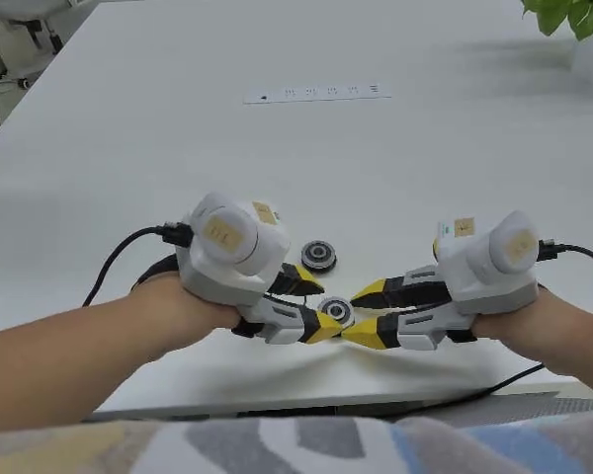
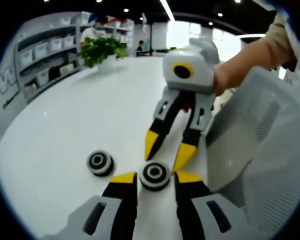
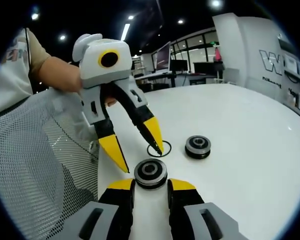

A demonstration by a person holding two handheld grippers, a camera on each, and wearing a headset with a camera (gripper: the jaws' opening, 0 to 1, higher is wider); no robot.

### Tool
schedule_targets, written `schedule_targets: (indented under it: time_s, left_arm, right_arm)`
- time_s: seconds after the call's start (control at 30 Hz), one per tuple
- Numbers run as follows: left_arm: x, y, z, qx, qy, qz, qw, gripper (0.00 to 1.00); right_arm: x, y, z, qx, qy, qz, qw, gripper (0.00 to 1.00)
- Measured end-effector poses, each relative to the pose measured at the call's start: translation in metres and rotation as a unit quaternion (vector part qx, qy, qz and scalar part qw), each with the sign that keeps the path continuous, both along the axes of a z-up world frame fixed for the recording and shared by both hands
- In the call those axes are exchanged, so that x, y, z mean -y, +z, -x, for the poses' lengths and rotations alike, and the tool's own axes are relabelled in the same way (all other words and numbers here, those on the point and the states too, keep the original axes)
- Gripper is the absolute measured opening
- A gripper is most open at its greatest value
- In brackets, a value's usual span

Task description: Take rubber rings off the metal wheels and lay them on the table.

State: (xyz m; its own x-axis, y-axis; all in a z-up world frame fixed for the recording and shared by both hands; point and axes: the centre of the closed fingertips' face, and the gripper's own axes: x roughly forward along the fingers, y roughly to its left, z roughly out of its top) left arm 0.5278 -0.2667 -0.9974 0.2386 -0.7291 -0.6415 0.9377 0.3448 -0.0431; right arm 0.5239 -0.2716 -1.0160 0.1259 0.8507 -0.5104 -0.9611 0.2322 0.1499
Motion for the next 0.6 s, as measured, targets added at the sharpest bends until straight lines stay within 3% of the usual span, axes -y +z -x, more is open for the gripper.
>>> schedule_targets:
  time_s: [0.33,0.6]
  left_arm:
    - [0.0032,-0.0045,0.0014,0.013,-0.015,-0.012,0.9997,0.20]
    - [0.0056,-0.0053,-0.0009,0.020,-0.007,-0.007,0.9997,0.16]
  right_arm:
    - [-0.0003,-0.0017,0.0006,0.005,-0.001,0.001,1.0000,0.21]
    - [0.0000,-0.0038,0.0009,0.004,-0.004,0.000,1.0000,0.20]
